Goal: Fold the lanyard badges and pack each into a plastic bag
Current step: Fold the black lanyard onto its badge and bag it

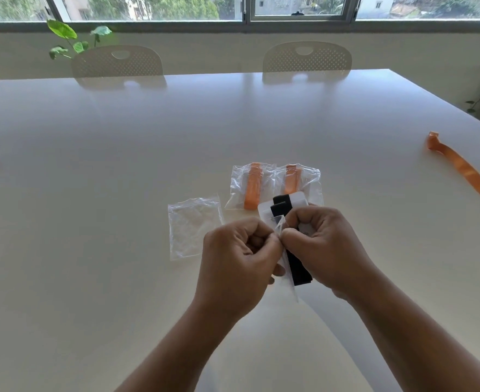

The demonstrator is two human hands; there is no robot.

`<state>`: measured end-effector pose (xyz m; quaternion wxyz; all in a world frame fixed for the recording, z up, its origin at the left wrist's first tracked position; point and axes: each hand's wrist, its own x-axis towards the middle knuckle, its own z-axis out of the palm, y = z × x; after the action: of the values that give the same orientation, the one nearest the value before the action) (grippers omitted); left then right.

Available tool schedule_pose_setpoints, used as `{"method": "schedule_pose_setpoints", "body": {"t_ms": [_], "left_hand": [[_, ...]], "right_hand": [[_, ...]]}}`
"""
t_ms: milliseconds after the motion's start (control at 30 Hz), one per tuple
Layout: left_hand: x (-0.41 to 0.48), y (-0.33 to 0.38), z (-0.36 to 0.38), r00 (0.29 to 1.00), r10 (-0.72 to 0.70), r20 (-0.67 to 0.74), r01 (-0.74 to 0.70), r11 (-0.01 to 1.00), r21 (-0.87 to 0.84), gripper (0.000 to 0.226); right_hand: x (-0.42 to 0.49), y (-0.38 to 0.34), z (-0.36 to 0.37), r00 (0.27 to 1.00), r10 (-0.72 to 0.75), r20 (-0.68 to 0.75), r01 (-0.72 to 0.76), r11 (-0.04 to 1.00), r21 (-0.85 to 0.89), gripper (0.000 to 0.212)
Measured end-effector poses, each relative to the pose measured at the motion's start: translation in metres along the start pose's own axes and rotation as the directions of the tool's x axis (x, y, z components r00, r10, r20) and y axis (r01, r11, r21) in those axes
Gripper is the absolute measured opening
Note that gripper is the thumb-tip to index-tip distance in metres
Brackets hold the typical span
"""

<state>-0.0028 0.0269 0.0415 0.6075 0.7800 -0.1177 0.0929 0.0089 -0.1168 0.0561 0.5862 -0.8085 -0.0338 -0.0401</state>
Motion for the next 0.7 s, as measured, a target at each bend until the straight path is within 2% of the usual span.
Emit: {"method": "schedule_pose_setpoints", "body": {"t_ms": [67, 167, 267, 367, 433, 533, 600, 700], "left_hand": [[0.003, -0.001, -0.003, 0.994, -0.066, 0.090, 0.081, 0.983, -0.168, 0.019], [0.007, 0.001, -0.008, 0.977, -0.078, 0.198, 0.143, 0.929, -0.340, 0.017], [0.008, 0.003, -0.010, 0.965, -0.077, 0.252, 0.176, 0.901, -0.397, 0.015], [0.009, 0.002, -0.011, 0.961, -0.071, 0.267, 0.177, 0.899, -0.399, 0.014], [0.010, -0.001, -0.010, 0.971, -0.055, 0.234, 0.140, 0.922, -0.362, 0.014], [0.011, -0.007, -0.010, 0.991, -0.005, 0.130, 0.037, 0.971, -0.238, 0.012], [0.013, -0.011, -0.012, 0.996, 0.007, 0.093, 0.013, 0.979, -0.204, 0.014], [0.015, -0.014, -0.015, 0.996, 0.007, 0.092, 0.009, 0.984, -0.176, 0.017]], "right_hand": [[0.001, -0.002, -0.001, 0.998, 0.046, 0.051, -0.051, 0.994, 0.095, 0.012], [0.002, -0.004, -0.005, 0.989, 0.070, 0.130, -0.097, 0.972, 0.213, 0.020], [0.003, -0.004, -0.007, 0.976, 0.057, 0.208, -0.122, 0.941, 0.315, 0.024], [0.003, -0.002, -0.008, 0.971, 0.051, 0.235, -0.131, 0.931, 0.341, 0.024], [0.004, 0.000, -0.008, 0.974, 0.056, 0.219, -0.126, 0.939, 0.321, 0.021], [0.005, 0.005, -0.010, 0.987, 0.050, 0.151, -0.078, 0.980, 0.184, 0.018], [0.005, 0.007, -0.010, 0.980, 0.050, 0.192, -0.069, 0.993, 0.093, 0.028], [0.004, 0.009, -0.009, 0.975, 0.060, 0.213, -0.063, 0.998, 0.009, 0.026]]}}
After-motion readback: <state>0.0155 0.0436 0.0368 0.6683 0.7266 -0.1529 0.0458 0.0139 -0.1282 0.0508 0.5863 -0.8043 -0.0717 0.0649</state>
